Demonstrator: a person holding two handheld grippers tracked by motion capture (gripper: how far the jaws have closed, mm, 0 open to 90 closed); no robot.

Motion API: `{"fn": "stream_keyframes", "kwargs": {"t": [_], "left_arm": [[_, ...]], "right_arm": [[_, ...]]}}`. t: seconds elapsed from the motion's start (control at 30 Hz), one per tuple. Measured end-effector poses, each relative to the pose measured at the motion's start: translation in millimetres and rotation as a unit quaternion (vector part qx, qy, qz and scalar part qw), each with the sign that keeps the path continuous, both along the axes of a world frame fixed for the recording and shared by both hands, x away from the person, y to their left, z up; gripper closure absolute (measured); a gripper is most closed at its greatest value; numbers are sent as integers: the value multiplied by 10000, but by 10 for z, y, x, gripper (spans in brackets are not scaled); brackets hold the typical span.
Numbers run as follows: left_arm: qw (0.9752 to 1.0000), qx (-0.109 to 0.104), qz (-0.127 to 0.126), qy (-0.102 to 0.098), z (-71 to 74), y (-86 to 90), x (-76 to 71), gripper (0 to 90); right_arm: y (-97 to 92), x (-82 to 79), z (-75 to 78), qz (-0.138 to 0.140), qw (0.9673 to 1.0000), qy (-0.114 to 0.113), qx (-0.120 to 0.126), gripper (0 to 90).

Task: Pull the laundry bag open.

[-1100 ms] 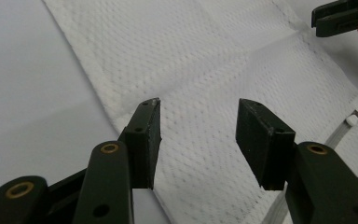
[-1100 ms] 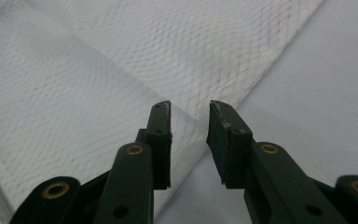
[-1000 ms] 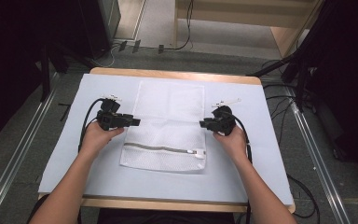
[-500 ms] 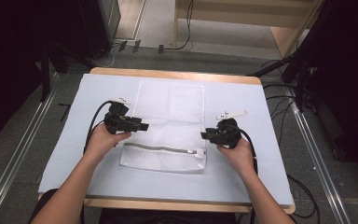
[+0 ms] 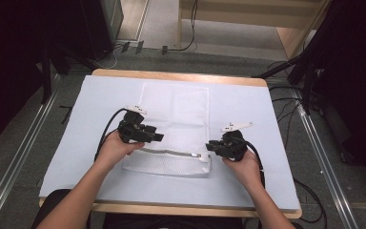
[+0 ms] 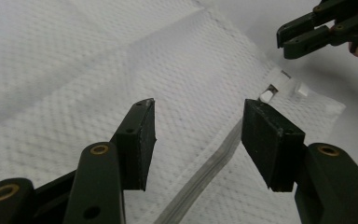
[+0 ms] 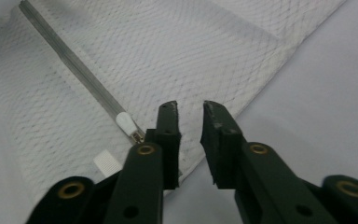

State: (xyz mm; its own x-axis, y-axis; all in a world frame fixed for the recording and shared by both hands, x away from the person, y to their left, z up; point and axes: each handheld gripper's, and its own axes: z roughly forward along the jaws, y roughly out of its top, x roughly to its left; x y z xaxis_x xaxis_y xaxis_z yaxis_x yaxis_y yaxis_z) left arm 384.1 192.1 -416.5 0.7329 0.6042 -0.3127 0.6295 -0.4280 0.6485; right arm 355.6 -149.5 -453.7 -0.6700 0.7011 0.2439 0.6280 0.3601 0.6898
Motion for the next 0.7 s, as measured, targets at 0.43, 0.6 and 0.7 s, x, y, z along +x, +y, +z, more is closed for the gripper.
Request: {"fn": "stream_keyframes", "kwargs": {"t": [0.43, 0.6, 0.7], "left_arm": [[9993, 24, -380, -14, -27, -293, -12, 456], [9983, 148, -563, -18, -58, -428, -28, 459], [9981, 168, -600, 9, -84, -500, -36, 463]], "right_arm": [[106, -237, -105, 289, 9993, 149, -177, 900], [89, -208, -138, 237, 9996, 99, -144, 900], [122, -182, -170, 284, 9993, 141, -177, 900]]}}
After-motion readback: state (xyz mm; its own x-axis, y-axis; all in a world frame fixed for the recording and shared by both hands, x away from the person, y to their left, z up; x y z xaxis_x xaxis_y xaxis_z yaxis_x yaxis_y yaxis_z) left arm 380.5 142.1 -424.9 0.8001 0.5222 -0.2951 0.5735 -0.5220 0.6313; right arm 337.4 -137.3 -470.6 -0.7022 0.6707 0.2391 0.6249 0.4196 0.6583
